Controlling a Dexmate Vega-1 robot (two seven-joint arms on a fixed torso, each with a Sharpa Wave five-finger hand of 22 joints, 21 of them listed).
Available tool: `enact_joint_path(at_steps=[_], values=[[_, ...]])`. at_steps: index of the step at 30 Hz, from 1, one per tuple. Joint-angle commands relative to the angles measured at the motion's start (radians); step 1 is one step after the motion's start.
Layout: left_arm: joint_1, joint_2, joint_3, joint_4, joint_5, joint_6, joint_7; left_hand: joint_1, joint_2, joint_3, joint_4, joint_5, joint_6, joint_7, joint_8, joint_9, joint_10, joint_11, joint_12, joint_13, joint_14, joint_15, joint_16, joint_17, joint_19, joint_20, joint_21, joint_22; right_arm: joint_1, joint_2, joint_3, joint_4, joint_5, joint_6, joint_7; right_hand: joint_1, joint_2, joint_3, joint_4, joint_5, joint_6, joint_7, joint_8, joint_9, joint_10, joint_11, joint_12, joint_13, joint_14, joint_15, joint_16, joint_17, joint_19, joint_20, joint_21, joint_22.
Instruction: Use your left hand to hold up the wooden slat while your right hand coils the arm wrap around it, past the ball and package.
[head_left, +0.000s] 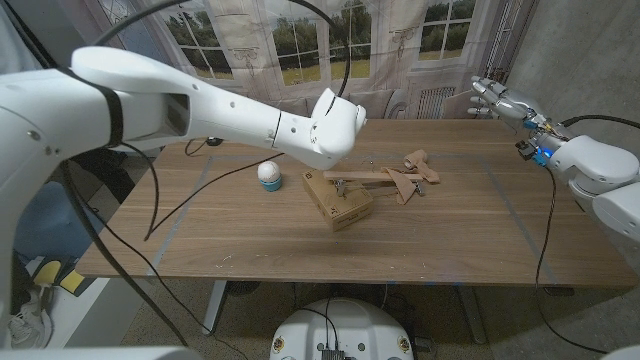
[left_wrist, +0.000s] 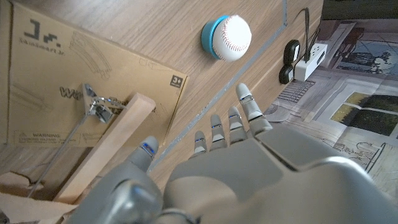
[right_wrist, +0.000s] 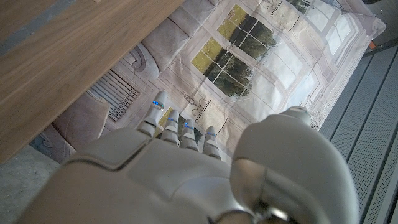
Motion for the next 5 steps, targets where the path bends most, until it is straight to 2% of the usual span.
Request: enact_joint_path(at_steps=[1, 5], values=[[0.275, 0.059, -0.316, 0.078, 0.498, -0.194, 0.173, -0.004, 0.023, -0.005, 0.002, -0.004, 0.001, 0.003, -0.001, 0.005, 0.003, 0.002, 0.004, 0.003, 0.003, 0.002, 0.007, 0.002, 0.011, 0.001, -0.004, 0.002, 0.101, -0.029, -0.063, -0.021, 0.015, -0.138, -0.021, 0.005, 0.0, 0.0, -0.005, 0.001, 0.007, -0.001, 0.005, 0.002, 0.004, 0.004, 0.006, 0.001, 0.002, 0.003, 0.003, -0.001, 0.008, 0.0, -0.005, 0.005], [0.346, 0.048, -0.408, 0.112, 0.517, -0.245, 0.212, -0.006, 0.032, -0.008, 0.001, -0.005, -0.004, 0.004, -0.006, 0.004, -0.007, 0.001, -0.002, 0.004, -0.005, 0.003, 0.004, 0.002, 0.012, 0.001, -0.006, 0.002, 0.138, -0.056, -0.079, -0.049, -0.008, -0.171, -0.04, 0.004, 0.0, -0.001, -0.005, 0.001, 0.007, -0.001, 0.005, 0.002, 0.003, 0.003, 0.005, 0.0, 0.001, 0.004, 0.003, -0.003, 0.009, 0.001, -0.007, 0.005]])
